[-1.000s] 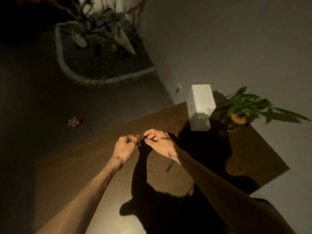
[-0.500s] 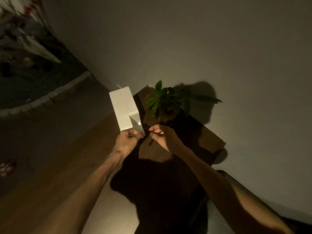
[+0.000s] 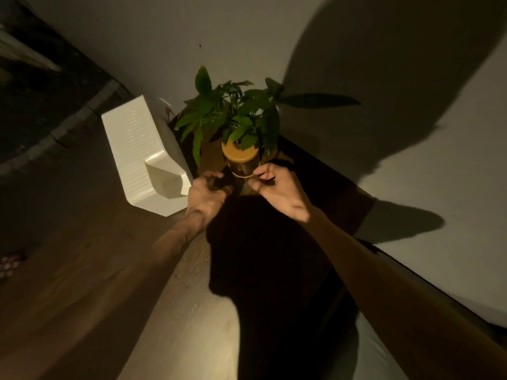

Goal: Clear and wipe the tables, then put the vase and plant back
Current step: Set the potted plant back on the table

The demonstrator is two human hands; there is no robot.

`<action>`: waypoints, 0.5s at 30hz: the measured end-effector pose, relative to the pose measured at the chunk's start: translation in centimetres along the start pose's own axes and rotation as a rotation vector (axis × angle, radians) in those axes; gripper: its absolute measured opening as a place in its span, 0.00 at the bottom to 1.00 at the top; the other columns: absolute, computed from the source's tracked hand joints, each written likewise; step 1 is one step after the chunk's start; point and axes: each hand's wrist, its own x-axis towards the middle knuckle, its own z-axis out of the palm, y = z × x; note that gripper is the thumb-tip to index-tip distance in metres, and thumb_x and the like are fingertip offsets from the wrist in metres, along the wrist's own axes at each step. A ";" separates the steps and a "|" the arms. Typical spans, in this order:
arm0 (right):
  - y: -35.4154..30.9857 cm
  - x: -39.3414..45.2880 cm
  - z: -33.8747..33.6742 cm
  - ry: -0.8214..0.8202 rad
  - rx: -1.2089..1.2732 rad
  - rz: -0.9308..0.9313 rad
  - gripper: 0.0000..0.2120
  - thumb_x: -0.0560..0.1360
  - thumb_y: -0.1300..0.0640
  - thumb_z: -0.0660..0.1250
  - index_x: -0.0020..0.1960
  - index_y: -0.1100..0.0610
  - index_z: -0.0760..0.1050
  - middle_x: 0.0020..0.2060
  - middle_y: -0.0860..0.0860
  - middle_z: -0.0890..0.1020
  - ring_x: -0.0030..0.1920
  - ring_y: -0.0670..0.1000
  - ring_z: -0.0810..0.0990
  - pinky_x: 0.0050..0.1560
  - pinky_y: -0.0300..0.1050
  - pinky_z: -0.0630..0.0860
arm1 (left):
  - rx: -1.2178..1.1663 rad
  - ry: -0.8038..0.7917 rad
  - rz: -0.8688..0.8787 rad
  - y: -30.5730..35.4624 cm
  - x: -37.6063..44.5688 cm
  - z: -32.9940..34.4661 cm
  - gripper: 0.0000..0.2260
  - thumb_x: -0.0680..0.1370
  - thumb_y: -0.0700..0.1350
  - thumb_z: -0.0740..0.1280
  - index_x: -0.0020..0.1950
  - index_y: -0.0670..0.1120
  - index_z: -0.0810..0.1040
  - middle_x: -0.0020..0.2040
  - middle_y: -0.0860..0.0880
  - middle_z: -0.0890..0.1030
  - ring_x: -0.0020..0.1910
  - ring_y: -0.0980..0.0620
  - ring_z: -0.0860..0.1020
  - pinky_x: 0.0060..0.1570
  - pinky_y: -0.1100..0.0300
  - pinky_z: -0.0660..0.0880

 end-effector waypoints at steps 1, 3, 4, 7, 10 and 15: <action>0.4 0.6 0.2 0.022 0.042 0.008 0.12 0.76 0.57 0.73 0.59 0.56 0.78 0.42 0.42 0.79 0.45 0.39 0.78 0.47 0.32 0.73 | -0.002 0.025 0.002 -0.1 0.9 0.3 0.20 0.75 0.41 0.73 0.66 0.47 0.75 0.51 0.52 0.80 0.40 0.56 0.79 0.34 0.71 0.78; 0.6 2.1 0.4 0.070 0.019 0.007 0.18 0.74 0.48 0.75 0.61 0.51 0.77 0.49 0.45 0.82 0.53 0.46 0.81 0.51 0.39 0.73 | -0.015 0.074 0.047 -0.2 2.8 0.9 0.25 0.73 0.41 0.75 0.69 0.46 0.73 0.59 0.50 0.80 0.49 0.52 0.81 0.42 0.70 0.79; 0.8 2.9 0.6 0.083 -0.025 -0.010 0.22 0.73 0.46 0.75 0.63 0.52 0.76 0.53 0.47 0.82 0.57 0.48 0.80 0.52 0.39 0.71 | -0.012 0.099 0.086 -0.2 3.5 1.1 0.27 0.73 0.41 0.76 0.70 0.45 0.73 0.60 0.51 0.79 0.52 0.52 0.80 0.43 0.74 0.76; 0.6 5.0 0.9 0.113 -0.086 -0.015 0.30 0.73 0.41 0.74 0.68 0.54 0.70 0.62 0.52 0.80 0.62 0.52 0.78 0.55 0.40 0.68 | 0.086 0.143 0.179 0.0 5.5 1.4 0.31 0.69 0.45 0.79 0.70 0.46 0.74 0.59 0.54 0.76 0.59 0.56 0.74 0.52 0.72 0.70; 0.9 6.7 1.6 0.103 -0.071 -0.073 0.34 0.71 0.44 0.77 0.71 0.56 0.70 0.61 0.53 0.80 0.61 0.54 0.80 0.58 0.43 0.74 | 0.026 0.064 0.143 0.3 6.7 1.7 0.39 0.60 0.53 0.83 0.69 0.52 0.75 0.62 0.56 0.79 0.63 0.56 0.76 0.64 0.59 0.72; 1.4 7.3 1.3 0.111 -0.075 -0.103 0.18 0.68 0.44 0.79 0.49 0.51 0.76 0.41 0.44 0.78 0.47 0.49 0.80 0.47 0.42 0.73 | -0.125 -0.057 0.096 1.0 7.1 1.9 0.34 0.67 0.40 0.80 0.71 0.47 0.73 0.65 0.47 0.79 0.65 0.46 0.76 0.59 0.55 0.75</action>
